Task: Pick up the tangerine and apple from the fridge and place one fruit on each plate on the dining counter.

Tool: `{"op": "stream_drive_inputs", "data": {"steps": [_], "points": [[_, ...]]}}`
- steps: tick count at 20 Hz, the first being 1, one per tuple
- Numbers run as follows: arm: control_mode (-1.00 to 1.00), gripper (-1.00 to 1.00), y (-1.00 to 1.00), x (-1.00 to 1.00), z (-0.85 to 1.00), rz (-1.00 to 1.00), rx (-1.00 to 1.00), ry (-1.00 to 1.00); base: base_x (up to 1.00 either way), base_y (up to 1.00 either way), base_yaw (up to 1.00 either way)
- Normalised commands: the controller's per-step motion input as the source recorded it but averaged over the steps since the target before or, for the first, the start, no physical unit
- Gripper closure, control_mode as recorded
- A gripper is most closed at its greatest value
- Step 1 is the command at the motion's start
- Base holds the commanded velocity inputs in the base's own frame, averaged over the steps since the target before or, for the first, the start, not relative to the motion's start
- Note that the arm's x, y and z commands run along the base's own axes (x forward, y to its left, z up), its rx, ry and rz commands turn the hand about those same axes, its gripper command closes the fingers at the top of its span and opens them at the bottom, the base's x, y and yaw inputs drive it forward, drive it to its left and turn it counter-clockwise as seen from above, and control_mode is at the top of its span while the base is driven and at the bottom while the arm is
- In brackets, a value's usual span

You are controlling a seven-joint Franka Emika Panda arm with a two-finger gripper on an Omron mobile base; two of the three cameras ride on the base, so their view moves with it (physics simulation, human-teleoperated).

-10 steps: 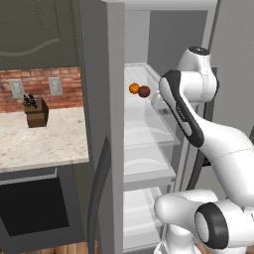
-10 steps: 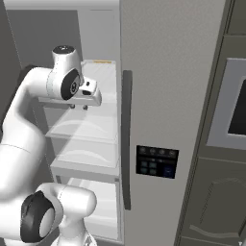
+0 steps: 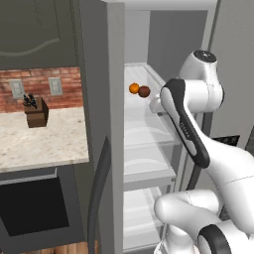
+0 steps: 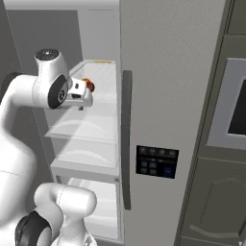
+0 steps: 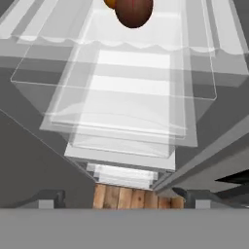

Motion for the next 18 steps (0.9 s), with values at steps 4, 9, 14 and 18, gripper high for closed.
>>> {"op": "stream_drive_inputs", "data": {"steps": [4, 9, 14, 18], "points": [[-1.00, -1.00, 0.15, -0.08, 0.75, 0.03, 0.00, -0.42, 0.00, 0.00, 0.00], [-1.00, -1.00, 0.00, 0.00, 1.00, 0.00, 0.01, -0.25, 0.00, 0.00, 0.00], [-1.00, -1.00, 0.00, -0.14, 0.98, -0.03, 0.02, -0.06, 0.00, 0.00, 0.00], [-1.00, -1.00, -0.05, 0.13, 0.14, -0.01, 0.00, 0.00, 0.00, 0.00, 0.00]]}}
